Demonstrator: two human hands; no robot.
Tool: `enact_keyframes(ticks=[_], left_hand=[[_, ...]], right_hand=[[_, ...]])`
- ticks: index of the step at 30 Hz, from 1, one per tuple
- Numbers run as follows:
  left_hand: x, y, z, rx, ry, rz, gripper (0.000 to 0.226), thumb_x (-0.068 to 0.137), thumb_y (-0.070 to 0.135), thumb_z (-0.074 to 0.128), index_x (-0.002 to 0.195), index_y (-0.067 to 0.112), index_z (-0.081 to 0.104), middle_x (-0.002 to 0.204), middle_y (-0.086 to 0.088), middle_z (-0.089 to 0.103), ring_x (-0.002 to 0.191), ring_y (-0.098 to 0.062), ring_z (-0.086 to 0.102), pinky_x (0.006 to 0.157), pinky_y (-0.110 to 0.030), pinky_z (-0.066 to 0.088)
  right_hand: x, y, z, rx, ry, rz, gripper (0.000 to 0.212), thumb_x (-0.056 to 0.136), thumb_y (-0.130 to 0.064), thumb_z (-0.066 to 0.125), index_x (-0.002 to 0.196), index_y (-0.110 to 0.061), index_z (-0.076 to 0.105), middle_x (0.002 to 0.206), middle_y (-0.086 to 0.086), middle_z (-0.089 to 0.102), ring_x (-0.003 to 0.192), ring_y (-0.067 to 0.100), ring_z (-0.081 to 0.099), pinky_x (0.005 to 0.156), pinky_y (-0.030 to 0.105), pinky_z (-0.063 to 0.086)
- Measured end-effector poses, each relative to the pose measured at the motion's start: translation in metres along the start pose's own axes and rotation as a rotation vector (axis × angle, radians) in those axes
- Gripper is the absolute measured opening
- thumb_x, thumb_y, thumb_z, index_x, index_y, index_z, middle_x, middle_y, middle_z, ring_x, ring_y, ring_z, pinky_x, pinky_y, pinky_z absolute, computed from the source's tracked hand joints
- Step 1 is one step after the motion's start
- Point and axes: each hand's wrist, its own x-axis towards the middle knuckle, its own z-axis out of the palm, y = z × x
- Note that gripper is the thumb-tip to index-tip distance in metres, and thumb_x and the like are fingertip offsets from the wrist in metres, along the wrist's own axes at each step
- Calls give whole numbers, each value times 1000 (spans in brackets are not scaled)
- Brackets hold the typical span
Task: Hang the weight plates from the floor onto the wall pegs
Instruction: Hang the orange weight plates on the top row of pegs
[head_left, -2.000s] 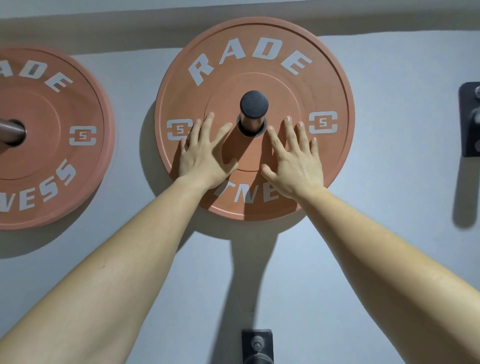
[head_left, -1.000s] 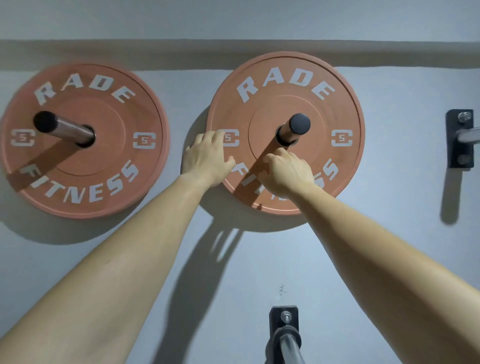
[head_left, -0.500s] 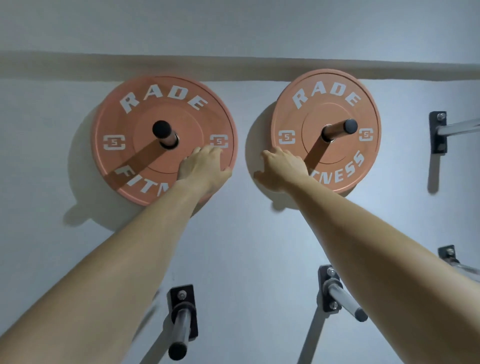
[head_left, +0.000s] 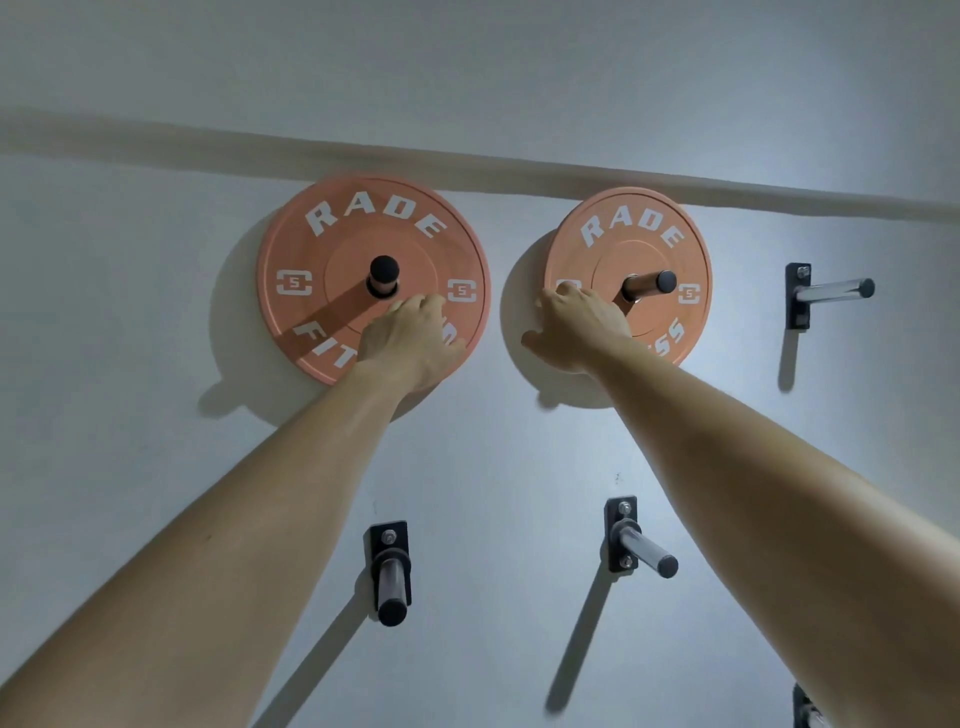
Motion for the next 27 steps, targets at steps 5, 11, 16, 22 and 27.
enact_keyframes(ticks=[5, 11, 16, 22, 27], left_hand=[[-56, 18, -49, 18, 13, -8, 58, 94, 49, 53, 139, 14, 45, 141, -6, 50, 128, -28, 45, 93, -44, 44], [-153, 62, -113, 19, 1, -39, 54, 94, 49, 53, 136, 15, 48, 137, -5, 52, 127, -28, 46, 95, -44, 42], [-238, 103, -154, 49, -91, -46, 60, 93, 50, 51, 141, 14, 44, 141, -5, 49, 129, -27, 45, 97, -46, 43], [-300, 141, -220, 20, -124, -53, 61, 94, 51, 52, 141, 12, 44, 144, -6, 47, 130, -28, 45, 95, -46, 44], [-348, 162, -259, 17, -155, -29, 61, 95, 50, 52, 144, 15, 42, 146, -5, 46, 131, -28, 45, 96, -44, 43]], right_hand=[[-49, -9, -51, 8, 2, -23, 49, 93, -44, 53, 130, -13, 52, 119, 11, 56, 110, 35, 55, 76, 39, 41], [-147, -12, -120, 31, -30, -71, 49, 94, -45, 52, 129, -12, 51, 119, 10, 57, 103, 31, 56, 74, 38, 45], [-235, -9, -177, 11, -99, -76, 47, 92, -44, 53, 126, -12, 52, 117, 9, 55, 107, 34, 56, 74, 39, 41], [-306, -2, -249, 53, -162, -62, 46, 92, -42, 55, 127, -12, 51, 125, 9, 57, 109, 33, 55, 79, 43, 50], [-357, -3, -291, 38, -194, -31, 51, 92, -41, 56, 134, -14, 49, 126, 10, 55, 111, 33, 54, 76, 39, 45]])
